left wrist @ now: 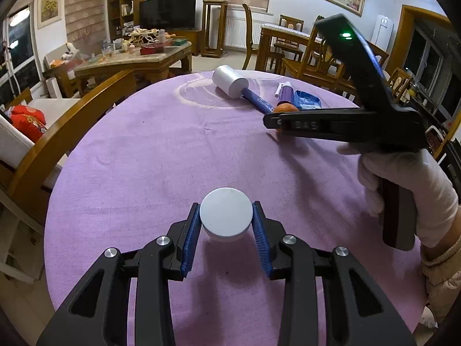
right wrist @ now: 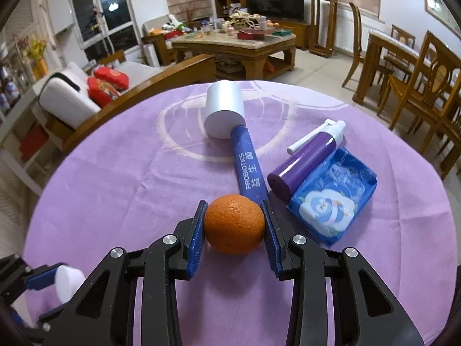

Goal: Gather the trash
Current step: 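Grasp the white round cap with the left tool while the right tool grasps the orange, then carry the white cap and orange over the black bin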

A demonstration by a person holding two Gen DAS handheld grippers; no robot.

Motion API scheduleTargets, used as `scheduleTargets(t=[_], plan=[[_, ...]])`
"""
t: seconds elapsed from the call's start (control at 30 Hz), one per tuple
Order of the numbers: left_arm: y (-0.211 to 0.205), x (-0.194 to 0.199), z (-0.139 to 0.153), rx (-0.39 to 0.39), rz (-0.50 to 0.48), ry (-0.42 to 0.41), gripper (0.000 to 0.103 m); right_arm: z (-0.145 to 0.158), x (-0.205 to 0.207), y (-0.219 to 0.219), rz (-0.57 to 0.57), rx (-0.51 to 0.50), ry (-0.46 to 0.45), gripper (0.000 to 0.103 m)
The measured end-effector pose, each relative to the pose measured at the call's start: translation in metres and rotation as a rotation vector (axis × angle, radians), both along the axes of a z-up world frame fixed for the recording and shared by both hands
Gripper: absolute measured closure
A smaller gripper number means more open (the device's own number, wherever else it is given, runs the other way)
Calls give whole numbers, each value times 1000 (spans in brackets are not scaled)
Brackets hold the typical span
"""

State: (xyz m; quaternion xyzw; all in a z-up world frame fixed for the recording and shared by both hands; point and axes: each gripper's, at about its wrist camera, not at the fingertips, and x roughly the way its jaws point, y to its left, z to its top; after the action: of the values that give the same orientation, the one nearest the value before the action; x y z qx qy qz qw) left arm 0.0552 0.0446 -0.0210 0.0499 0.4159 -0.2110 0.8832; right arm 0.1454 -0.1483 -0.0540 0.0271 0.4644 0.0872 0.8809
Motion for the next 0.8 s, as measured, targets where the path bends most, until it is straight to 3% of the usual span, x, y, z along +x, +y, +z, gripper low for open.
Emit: scheduleTargets(t=[0.23, 0.5, 0.8], plan=[[-5, -7, 5, 13, -27, -48, 67, 26, -49, -20, 26, 148, -49, 66], [-32, -37, 23, -52, -122, -141, 67, 62, -144, -80, -35, 317, -189, 66], [-120, -75, 51, -120, -264, -246, 67, 95, -242, -173, -209, 298, -352, 66]])
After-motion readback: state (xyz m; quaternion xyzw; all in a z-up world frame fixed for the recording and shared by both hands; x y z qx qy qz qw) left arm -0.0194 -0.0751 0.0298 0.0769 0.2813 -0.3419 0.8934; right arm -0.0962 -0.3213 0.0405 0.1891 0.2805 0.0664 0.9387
